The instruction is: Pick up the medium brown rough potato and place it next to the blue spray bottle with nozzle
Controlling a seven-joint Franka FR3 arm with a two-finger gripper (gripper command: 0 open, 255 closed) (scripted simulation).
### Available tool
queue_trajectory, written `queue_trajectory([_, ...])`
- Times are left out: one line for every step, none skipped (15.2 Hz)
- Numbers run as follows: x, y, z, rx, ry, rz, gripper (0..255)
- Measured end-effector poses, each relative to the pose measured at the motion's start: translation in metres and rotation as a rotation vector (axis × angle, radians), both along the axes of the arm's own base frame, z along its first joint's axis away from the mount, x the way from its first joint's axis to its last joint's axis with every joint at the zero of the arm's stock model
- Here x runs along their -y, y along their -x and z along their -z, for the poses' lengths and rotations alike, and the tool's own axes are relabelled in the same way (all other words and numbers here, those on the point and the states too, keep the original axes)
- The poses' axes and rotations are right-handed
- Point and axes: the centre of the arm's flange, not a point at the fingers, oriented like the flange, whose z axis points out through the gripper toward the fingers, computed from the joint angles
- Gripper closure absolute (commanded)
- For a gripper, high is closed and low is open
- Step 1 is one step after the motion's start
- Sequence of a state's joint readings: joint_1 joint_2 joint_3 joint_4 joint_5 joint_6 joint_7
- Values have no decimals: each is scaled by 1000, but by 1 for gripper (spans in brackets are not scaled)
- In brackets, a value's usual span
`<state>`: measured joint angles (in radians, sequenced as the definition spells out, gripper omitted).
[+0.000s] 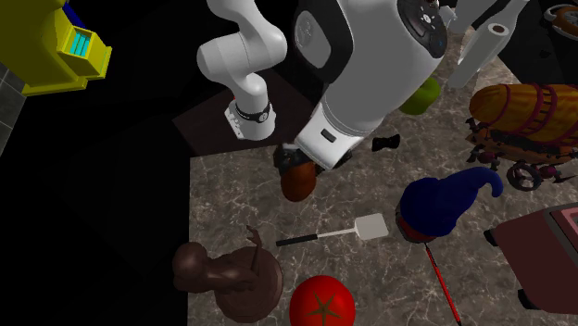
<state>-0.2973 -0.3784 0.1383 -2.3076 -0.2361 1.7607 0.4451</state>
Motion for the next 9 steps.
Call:
queue_trajectory([0, 0, -5, 0, 0, 0, 255])
queue_trajectory([0, -1, -10, 0, 0, 0, 255])
queue_trajectory([0, -1, -16, 0, 0, 0, 255])
queue_trajectory([0, 0, -21, 0, 0, 0, 255])
queue_trajectory([0, 0, -25, 0, 0, 0, 255])
queue_trajectory([0, -1, -31, 0, 0, 0, 255])
queue_trajectory([0, -1, -35, 0, 0, 0, 255])
queue_trajectory([1, -1, -41, 0, 0, 0, 255])
queue_trajectory([0, 0, -47, 0, 0, 0, 255])
